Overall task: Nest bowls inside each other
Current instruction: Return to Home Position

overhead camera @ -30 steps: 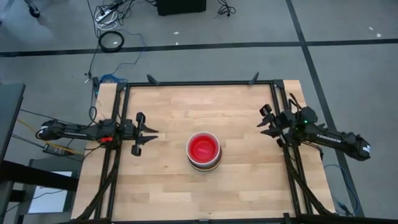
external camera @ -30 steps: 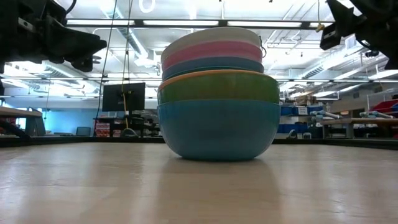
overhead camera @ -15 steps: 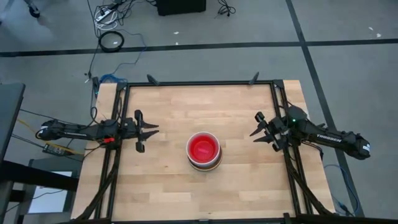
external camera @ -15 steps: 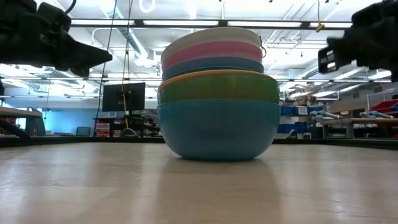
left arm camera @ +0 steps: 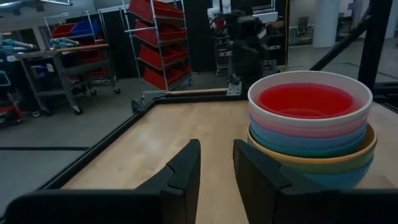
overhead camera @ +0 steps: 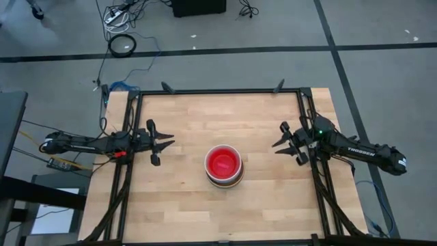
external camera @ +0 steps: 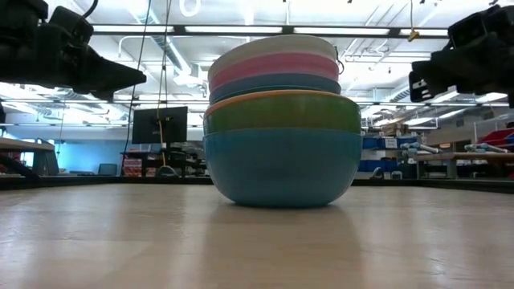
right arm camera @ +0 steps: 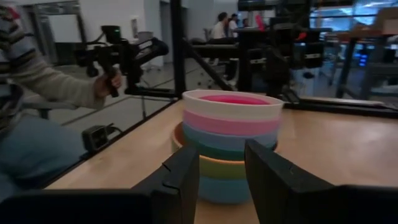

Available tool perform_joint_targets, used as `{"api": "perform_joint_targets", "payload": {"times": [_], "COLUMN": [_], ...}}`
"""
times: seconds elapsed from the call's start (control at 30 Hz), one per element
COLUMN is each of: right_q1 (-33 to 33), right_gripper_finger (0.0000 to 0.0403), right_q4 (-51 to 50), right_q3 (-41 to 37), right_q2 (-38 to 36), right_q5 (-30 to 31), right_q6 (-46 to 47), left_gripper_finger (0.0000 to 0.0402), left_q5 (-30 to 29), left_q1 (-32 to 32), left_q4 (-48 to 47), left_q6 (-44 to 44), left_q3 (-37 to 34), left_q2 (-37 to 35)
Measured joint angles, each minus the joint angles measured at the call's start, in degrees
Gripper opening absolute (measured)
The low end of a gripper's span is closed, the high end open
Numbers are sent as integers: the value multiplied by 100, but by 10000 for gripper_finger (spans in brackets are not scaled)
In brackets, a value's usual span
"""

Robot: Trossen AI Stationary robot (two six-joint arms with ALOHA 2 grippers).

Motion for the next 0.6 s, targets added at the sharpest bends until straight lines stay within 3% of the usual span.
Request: {"api": "perform_joint_targets", "payload": {"times": [0.6], "right_q1": [0], "right_gripper_finger": [117], "right_q4": [2], "right_q3": [-4], "right_q2": [0], "right_q5": [259], "right_q6": [8], "left_gripper_finger": [104], "left_q5": [-4], "left_q1": [0], "left_q4": [4], "left_q6": [2], "left_q3": [0], "left_q2": [2]}}
